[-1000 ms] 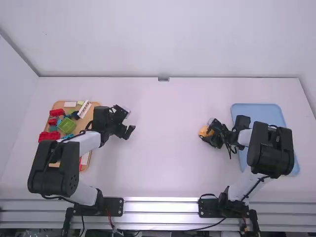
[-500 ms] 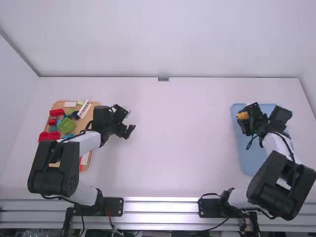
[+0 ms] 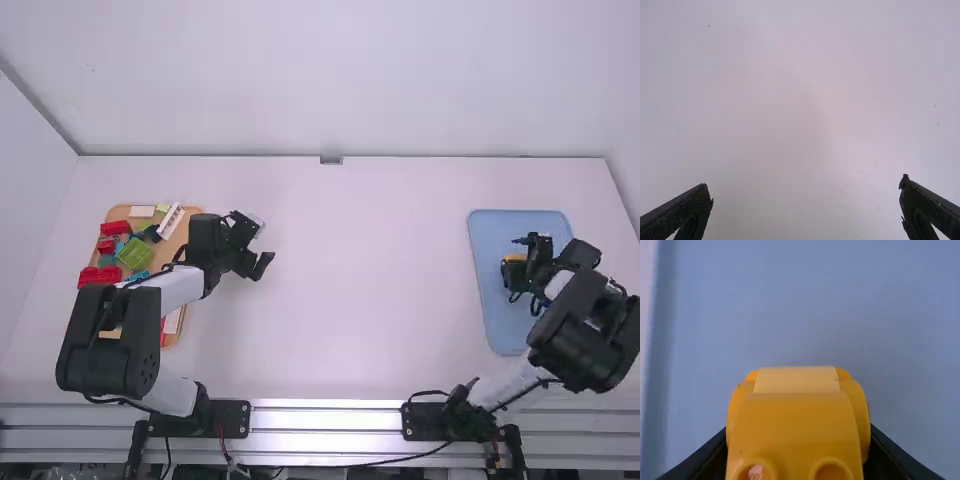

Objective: Assemble lego blocks to make yellow taxi

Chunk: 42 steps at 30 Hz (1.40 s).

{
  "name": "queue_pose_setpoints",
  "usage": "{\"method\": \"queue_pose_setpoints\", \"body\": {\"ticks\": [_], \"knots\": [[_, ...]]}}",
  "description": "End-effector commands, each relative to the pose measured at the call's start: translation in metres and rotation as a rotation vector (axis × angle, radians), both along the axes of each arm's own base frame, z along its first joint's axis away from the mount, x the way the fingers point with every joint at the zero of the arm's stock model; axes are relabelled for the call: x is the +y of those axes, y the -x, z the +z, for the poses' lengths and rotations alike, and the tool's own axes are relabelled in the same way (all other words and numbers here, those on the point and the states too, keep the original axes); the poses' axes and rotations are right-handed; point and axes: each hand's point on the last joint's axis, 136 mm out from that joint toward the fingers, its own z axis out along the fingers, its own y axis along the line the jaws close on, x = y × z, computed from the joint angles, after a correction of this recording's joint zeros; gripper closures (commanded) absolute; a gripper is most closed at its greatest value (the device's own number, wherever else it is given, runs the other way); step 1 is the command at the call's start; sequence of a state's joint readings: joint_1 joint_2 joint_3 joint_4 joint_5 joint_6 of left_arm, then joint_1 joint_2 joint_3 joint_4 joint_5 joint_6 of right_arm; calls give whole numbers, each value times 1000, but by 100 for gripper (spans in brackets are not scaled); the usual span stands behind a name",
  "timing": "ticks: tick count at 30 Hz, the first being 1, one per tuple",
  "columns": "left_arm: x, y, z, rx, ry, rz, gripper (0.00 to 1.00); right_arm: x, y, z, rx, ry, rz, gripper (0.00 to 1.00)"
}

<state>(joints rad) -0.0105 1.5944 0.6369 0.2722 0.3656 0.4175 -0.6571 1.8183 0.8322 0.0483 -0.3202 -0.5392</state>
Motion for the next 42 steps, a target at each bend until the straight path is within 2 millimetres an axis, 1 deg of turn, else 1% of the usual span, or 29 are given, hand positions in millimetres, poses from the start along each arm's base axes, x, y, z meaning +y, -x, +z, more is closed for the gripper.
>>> {"method": "queue_pose_setpoints", "body": {"ticks": [1,3,4,5,6,8,10,12,13,14,16,18,19,20,21,22,24,26,27,28,29,31,32,33,35,37,39,41,42], "knots": [[-1,-3,12,-25,15,-7,1,-12,-19,18,-18,63,-20,51],[-1,-2,11,-18,14,-8,1,-15,-18,19,3,80,-28,46],[-1,-1,10,-15,13,-6,1,-16,-18,19,30,95,-34,81],[-1,-1,10,-15,13,-6,1,-16,-18,19,30,95,-34,81],[0,-1,9,-11,9,-2,1,-16,-16,21,76,115,-41,24],[0,-1,9,-12,9,-2,1,-15,-15,24,134,136,-44,9],[0,-1,10,-14,8,-2,1,-14,-16,31,185,157,-63,1],[0,-1,13,-17,6,1,1,-16,-20,41,210,186,-107,1],[0,0,13,-17,6,1,1,-16,-20,42,212,189,-109,1],[0,0,17,-23,7,1,1,-15,-24,49,222,204,-109,1],[2,2,28,-41,-1,10,1,-6,-29,62,227,213,-80,1],[10,2,39,-58,-18,57,1,4,-32,74,214,220,-58,1],[20,2,52,-76,-36,127,1,13,-37,89,184,239,-39,1],[26,4,61,-92,-50,161,1,21,-41,100,158,251,-23,1],[26,4,62,-95,-51,163,1,22,-41,101,155,252,-20,1],[26,9,75,-118,-60,167,1,34,-45,116,120,262,4,1],[22,18,93,-149,-54,155,1,55,-47,140,68,262,27,1],[18,25,104,-166,-53,145,1,75,-47,157,32,255,55,1],[15,32,114,-182,-55,137,1,100,-47,171,-7,239,107,1],[12,36,119,-192,-53,130,1,113,-48,176,-23,230,141,1],[8,41,127,-211,-50,116,1,135,-48,183,-48,219,201,1],[3,47,137,-236,-44,102,1,159,-49,192,-75,214,260,1],[-1,52,147,-263,-38,90,1,179,-47,197,-90,214,306,1],[-3,57,156,-287,-33,83,1,193,-44,202,-100,219,342,1],[-5,62,166,-315,-23,77,1,212,-40,206,-112,225,398,1],[-5,73,184,-371,-14,76,1,243,-35,212,-137,250,513,1],[-2,79,193,-395,-11,83,1,260,-31,212,-143,277,595,1],[-1,89,203,-427,-11,82,1,283,-23,210,-143,339,741,1],[-1,91,205,-432,-10,81,1,286,-22,210,-146,349,763,1]]}}
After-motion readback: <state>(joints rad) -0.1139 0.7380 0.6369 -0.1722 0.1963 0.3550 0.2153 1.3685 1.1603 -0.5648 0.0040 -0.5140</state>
